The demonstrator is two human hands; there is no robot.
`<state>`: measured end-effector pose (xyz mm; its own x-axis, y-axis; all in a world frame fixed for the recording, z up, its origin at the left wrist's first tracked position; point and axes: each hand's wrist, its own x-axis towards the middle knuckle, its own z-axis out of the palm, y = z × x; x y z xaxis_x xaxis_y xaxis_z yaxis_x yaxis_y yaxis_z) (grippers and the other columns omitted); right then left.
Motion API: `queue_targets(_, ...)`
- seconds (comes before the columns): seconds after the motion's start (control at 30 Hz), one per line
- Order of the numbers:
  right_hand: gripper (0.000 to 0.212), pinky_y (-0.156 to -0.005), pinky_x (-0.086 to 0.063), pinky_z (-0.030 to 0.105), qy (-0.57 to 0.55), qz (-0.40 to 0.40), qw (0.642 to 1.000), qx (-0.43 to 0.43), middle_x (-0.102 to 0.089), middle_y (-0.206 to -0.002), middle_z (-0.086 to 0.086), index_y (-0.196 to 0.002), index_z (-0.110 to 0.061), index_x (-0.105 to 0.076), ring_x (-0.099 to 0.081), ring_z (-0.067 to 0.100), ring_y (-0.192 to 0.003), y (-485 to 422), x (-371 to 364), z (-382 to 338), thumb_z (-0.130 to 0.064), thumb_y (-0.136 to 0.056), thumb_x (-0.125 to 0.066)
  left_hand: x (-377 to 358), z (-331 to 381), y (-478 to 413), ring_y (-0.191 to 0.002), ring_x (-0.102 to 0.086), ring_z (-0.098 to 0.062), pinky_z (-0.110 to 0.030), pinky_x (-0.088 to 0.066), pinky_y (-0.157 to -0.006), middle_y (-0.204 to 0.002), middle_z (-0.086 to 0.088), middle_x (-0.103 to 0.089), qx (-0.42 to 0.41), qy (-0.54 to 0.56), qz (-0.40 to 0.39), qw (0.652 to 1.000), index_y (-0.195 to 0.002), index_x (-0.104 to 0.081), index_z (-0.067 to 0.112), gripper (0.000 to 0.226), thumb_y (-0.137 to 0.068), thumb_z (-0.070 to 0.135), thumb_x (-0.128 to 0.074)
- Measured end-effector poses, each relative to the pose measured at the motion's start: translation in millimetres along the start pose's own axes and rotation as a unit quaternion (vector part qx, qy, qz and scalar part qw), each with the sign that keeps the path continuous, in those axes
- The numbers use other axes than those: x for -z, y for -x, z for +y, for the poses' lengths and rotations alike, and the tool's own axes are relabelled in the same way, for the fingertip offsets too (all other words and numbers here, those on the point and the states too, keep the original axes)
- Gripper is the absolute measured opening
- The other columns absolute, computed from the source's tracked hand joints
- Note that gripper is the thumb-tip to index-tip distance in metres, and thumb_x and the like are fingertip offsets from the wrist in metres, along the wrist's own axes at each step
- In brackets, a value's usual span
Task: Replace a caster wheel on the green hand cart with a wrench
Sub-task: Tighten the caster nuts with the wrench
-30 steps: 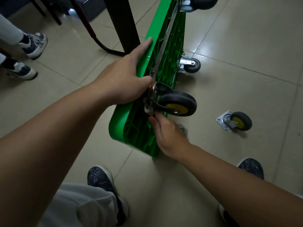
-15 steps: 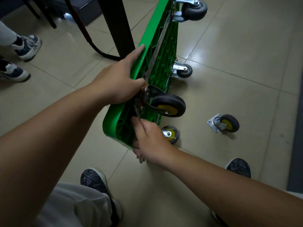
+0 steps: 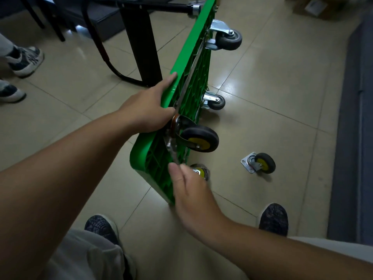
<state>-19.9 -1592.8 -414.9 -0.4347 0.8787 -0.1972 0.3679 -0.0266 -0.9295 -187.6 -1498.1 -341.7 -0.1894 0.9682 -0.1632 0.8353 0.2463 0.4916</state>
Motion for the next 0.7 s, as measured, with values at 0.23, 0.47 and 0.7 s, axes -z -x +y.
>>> queue_targets(0.23, 0.033, -0.057, -0.039, 0.039, 0.124, 0.035, 0.989, 0.067, -0.049, -0.067, -0.005, -0.087, -0.025, -0.044, -0.049, 0.016, -0.061, -66.2, 5.6, 52.4, -0.053, -0.1, -0.031, -1.0, 2.0, -1.7, -0.077, -0.068, -0.022, -0.045, -0.061, -0.076, -0.138, -0.008, -0.057, -0.002, 0.001, 0.002, 1.0, -0.156, -0.01, 0.058, 0.085, -0.096, 0.022, -0.058)
queue_targets(0.47, 0.04, -0.064, -0.037, 0.034, 0.095, -0.003, 0.99, 0.108, -0.064, -0.088, 0.004, -0.11, -0.014, -0.058, -0.061, 0.027, -0.084, -84.4, -8.4, 54.4, -0.046, -0.101, -0.037, -3.6, -2.8, -6.5, -0.078, -0.069, -0.018, -0.044, -0.061, -0.076, -0.142, -0.003, -0.055, -0.003, -0.008, 0.008, 1.0, -0.155, -0.011, 0.059, 0.087, -0.094, 0.022, -0.06)
queue_targets(0.7, 0.029, -0.055, -0.034, 0.012, 0.031, -0.06, 0.995, 0.078, -0.05, -0.068, -0.015, -0.088, -0.025, -0.053, -0.05, -0.002, -0.062, -78.6, -15.9, 46.5, -0.044, -0.104, -0.038, -4.1, -5.7, -6.5, -0.089, -0.069, -0.021, -0.047, -0.059, -0.085, -0.149, -0.003, -0.052, -0.001, -0.034, 0.014, 0.999, -0.156, -0.01, 0.057, 0.088, -0.094, 0.021, -0.06)
